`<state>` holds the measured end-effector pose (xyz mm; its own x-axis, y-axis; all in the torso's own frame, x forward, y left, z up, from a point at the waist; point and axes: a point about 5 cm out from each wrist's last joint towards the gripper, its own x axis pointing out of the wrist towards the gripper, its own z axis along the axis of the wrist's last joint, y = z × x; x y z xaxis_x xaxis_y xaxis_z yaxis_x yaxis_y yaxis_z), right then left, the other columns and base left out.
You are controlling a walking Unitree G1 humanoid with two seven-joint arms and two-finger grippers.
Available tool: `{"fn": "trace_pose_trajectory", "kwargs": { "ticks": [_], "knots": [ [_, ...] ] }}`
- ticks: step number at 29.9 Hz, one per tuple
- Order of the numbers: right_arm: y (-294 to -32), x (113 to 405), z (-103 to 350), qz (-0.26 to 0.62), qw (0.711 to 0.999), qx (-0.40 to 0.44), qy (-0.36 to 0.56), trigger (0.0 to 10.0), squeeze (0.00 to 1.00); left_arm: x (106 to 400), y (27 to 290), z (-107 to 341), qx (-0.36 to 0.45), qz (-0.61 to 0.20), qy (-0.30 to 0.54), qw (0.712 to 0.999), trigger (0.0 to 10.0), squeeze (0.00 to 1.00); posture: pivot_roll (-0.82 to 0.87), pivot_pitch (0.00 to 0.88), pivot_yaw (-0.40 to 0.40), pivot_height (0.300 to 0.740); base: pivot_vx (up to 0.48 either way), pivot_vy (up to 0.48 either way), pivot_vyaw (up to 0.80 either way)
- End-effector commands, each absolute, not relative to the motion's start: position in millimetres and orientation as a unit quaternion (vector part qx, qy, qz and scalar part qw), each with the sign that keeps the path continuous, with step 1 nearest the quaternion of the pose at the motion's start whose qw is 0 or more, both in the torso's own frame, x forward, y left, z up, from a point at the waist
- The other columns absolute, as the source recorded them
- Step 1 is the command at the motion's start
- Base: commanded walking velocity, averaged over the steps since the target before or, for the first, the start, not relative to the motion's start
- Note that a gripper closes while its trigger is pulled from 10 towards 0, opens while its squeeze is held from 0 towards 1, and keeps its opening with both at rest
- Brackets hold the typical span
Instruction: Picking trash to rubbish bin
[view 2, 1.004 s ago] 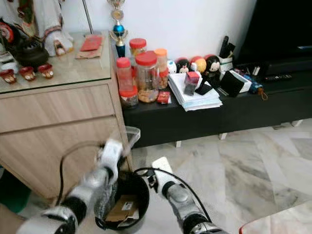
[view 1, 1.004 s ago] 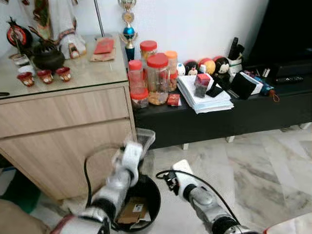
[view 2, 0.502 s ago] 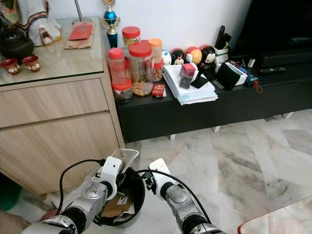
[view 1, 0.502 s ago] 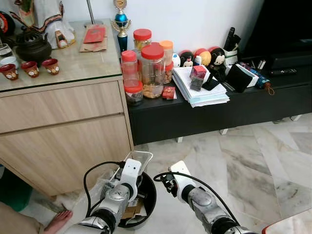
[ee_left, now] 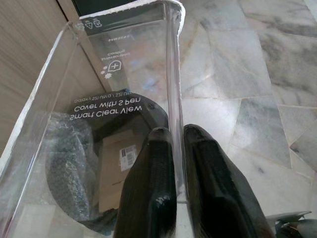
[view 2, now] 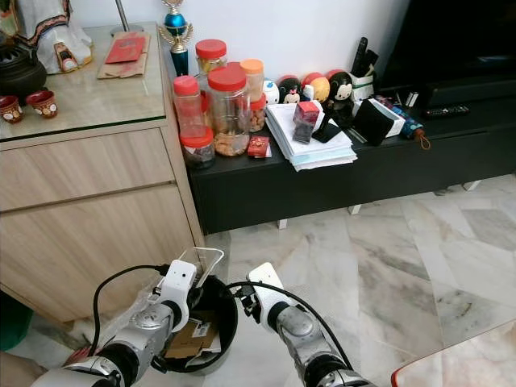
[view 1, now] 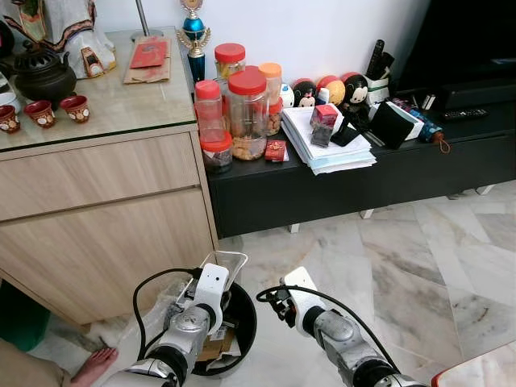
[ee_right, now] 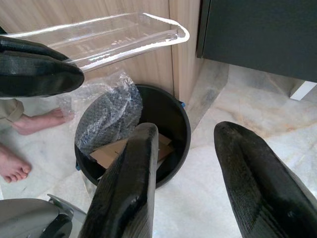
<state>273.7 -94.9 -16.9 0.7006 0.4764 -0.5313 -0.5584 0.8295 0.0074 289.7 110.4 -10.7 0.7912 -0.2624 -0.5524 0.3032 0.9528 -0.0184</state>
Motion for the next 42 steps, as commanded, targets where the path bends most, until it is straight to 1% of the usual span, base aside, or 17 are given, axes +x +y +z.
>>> {"fn": "trace_pose_trajectory", "kwargs": {
  "ticks": [1,18,19,23,24,25,26,27,28,29,31,33,34,35,37,39,42],
  "knots": [
    [-94.7,273.1,-16.4,0.285,0.92,-0.076,0.26,10.0,0.0,283.0,112.9,-17.2,0.037,-0.148,0.298,0.942,10.0,1.0,-0.01,0.067,-0.01,0.74,0.0,0.0,0.0],
    [-95.4,270.8,-18.6,0.284,0.919,-0.075,0.265,10.0,0.0,285.8,114.2,-14.4,0.043,-0.147,0.289,0.945,10.0,1.0,-0.01,0.057,-0.02,0.74,0.0,0.0,0.0],
    [-96.7,270.7,-19.0,0.279,0.92,-0.072,0.265,10.0,0.0,287.9,115.4,-12.2,0.055,-0.149,0.28,0.947,10.0,0.0,-0.01,0.061,-0.022,0.74,0.0,0.0,0.0],
    [-98.3,270.7,-19.3,0.273,0.922,-0.069,0.266,10.0,0.0,290.7,116.9,-8.9,0.069,-0.151,0.268,0.949,10.0,0.0,-0.01,0.065,-0.023,0.74,0.0,0.0,0.0],
    [-102.1,269.7,-21.0,0.262,0.924,-0.068,0.27,10.0,0.0,294.5,126.5,-4.4,0.074,-0.132,0.249,0.957,10.0,0.0,0.0,0.072,-0.017,0.74,0.0,0.0,0.0],
    [-112.2,266.7,-25.5,0.232,0.929,-0.067,0.28,10.0,0.0,298.3,151.6,4.7,0.084,-0.088,0.205,0.971,10.0,0.0,0.01,0.074,-0.015,0.74,0.0,0.0,0.0],
    [-112.2,266.7,-25.5,0.232,0.929,-0.067,0.28,10.0,0.0,298.3,151.6,4.7,0.084,-0.088,0.205,0.971,10.0,0.0,0.01,0.074,-0.015,0.74,0.0,0.0,0.0],
    [-121.6,263.1,-30.2,0.201,0.932,-0.06,0.294,10.0,0.0,295.5,175.8,9.6,0.086,-0.045,0.176,0.98,10.0,0.0,0.02,0.075,-0.014,0.74,0.0,0.0,0.0],
    [-126.6,260.7,-33.1,0.185,0.933,-0.055,0.303,10.0,0.0,291.5,189.0,10.1,0.086,-0.023,0.167,0.982,10.0,0.0,0.03,0.075,-0.014,0.74,0.0,0.0,0.0],
    [-130.2,258.5,-35.3,0.174,0.933,-0.052,0.31,10.0,0.0,287.7,199.0,10.3,0.086,-0.007,0.162,0.983,10.0,0.0,0.03,0.075,-0.014,0.74,0.0,0.0,0.0],
    [-132.1,257.4,-36.4,0.168,0.933,-0.05,0.314,10.0,0.0,285.4,204.9,10.5,0.086,0.002,0.158,0.984,10.0,0.0,0.04,0.073,-0.013,0.74,0.0,0.0,0.0],
    [-142.5,247.7,-44.6,0.142,0.93,-0.038,0.336,10.0,0.0,266.5,232.4,4.0,0.082,0.035,0.165,0.982,10.0,0.0,0.06,0.071,-0.011,0.74,0.0,0.0,0.0],
    [-142.5,247.7,-44.6,0.142,0.93,-0.038,0.336,10.0,0.0,266.5,232.4,4.0,0.082,0.035,0.165,0.982,10.0,0.0,0.06,0.071,-0.011,0.74,0.0,0.0,0.0],
    [-146.1,244.2,-47.3,0.132,0.929,-0.034,0.344,10.0,0.0,259.0,241.4,1.2,0.083,0.045,0.17,0.981,10.0,0.0,0.06,0.071,-0.011,0.74,0.0,0.0,0.0],
    [-146.1,244.2,-47.3,0.132,0.929,-0.034,0.344,10.0,0.0,259.0,241.4,1.2,0.083,0.045,0.17,0.981,10.0,0.0,0.06,0.071,-0.011,0.74,0.0,0.0,0.0],
    [-154.0,234.8,-54.2,0.111,0.925,-0.027,0.362,10.0,0.0,238.2,256.4,-11.6,0.089,0.064,0.202,0.973,10.0,0.0,0.06,0.069,-0.009,0.74,0.0,0.0,0.0],
    [-161.4,220.2,-63.8,0.087,0.917,-0.015,0.389,10.0,0.0,209.5,259.2,-35.0,0.084,0.077,0.262,0.958,10.0,0.0,0.06,0.063,-0.004,0.74,0.0,0.0,0.0]
  ]
}}
